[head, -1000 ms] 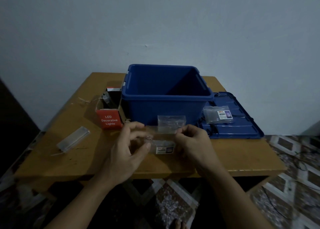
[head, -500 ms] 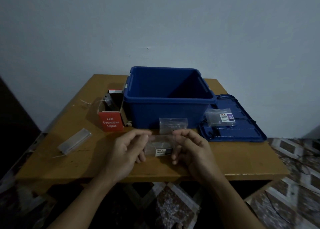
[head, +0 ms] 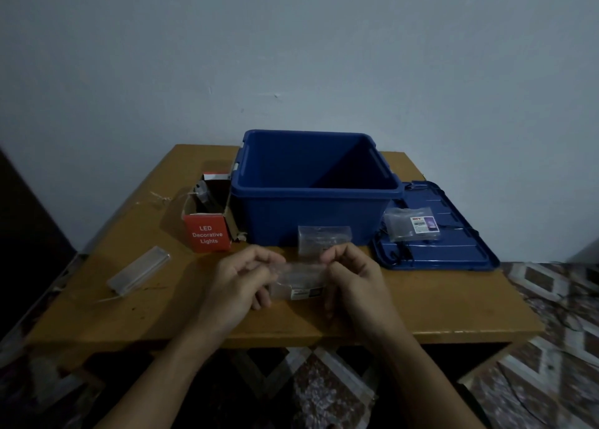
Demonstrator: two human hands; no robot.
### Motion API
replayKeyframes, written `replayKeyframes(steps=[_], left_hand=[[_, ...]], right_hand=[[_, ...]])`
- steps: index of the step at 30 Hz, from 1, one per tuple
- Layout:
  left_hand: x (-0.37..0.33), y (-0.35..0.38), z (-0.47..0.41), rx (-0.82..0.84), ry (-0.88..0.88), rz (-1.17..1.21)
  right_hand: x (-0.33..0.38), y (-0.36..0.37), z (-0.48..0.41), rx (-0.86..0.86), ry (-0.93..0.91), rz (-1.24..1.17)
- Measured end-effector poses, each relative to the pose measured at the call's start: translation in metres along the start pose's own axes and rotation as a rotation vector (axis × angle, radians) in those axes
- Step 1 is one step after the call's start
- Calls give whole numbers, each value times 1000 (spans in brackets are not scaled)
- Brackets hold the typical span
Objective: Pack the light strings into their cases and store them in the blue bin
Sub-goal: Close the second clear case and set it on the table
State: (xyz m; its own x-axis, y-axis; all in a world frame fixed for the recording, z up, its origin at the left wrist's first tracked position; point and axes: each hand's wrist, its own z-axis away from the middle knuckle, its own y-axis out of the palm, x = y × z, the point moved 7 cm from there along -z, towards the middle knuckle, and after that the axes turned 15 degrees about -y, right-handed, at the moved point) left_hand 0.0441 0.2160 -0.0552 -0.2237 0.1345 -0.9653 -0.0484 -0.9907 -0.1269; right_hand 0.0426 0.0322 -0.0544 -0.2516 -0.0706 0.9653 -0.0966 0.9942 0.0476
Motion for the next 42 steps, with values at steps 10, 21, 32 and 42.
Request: replayKeyframes(steps=[10, 21, 32, 42], left_hand=[[-3, 8, 8, -63, 42, 18], [0, -2, 11, -172, -61, 68], [4, -35, 19, -378, -122, 78], [8, -29, 14, -398, -80, 164]], right_hand=[[0, 1, 3, -8, 16, 42], [0, -4, 11, -118, 0, 117], [4, 30, 10, -71, -47, 332], [5, 47, 1, -45, -96, 462]])
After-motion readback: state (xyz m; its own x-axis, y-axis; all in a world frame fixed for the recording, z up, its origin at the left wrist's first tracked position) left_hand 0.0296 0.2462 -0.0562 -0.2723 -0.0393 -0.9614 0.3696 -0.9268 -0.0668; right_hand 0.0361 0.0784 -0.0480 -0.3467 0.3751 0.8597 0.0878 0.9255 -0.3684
